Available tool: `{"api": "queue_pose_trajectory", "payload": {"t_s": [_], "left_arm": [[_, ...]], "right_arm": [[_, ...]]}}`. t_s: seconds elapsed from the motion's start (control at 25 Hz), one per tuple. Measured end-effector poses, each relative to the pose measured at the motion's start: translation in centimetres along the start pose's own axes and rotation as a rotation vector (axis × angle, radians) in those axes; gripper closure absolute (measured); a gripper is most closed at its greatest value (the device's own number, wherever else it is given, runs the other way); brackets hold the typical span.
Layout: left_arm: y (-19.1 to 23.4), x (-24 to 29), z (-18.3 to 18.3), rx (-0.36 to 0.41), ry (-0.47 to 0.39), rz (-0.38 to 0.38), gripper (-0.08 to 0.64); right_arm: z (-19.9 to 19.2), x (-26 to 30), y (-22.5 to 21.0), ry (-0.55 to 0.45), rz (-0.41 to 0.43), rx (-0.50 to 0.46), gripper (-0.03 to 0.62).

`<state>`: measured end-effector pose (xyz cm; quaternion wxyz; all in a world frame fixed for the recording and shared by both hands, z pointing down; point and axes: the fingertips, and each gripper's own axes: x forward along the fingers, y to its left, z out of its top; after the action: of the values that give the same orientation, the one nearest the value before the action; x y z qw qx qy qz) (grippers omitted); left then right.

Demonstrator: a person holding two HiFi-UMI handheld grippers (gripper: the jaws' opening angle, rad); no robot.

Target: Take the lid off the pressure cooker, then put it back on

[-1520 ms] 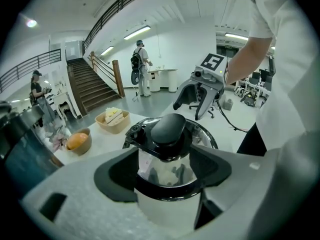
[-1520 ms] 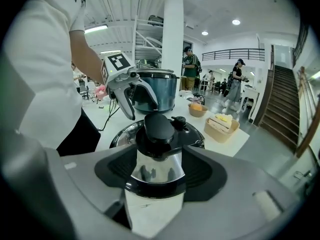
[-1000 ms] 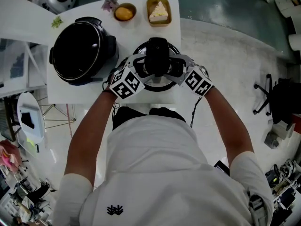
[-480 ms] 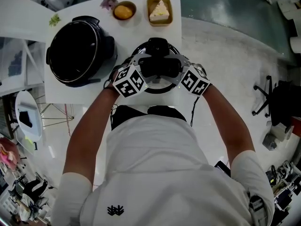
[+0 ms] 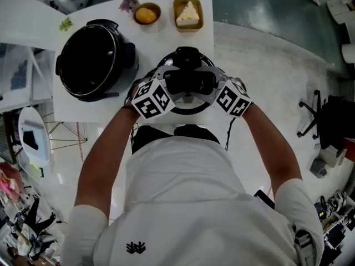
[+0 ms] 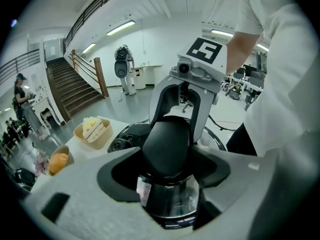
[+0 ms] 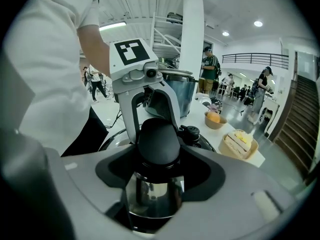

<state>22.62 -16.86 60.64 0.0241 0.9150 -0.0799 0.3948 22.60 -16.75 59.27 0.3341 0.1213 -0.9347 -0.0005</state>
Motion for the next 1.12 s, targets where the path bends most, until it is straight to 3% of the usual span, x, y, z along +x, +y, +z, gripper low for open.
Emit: {"api": "queue_pose_trajectory", "payload": {"t_s": [0.68,1.12], "left_arm": [[-2.0,-11.5,8.4,0.006,-0.041,0.014,0.263],[0.1,-21.7,10.2,0.018,-0.037,0.049,0.263]], "right_arm": [[11.8,-8.1,1.8,-0.079,0.031,-0.020,0.313],[22.3,-9.0,1.7,-0.131,0.034,-0.077,0.313]]}}
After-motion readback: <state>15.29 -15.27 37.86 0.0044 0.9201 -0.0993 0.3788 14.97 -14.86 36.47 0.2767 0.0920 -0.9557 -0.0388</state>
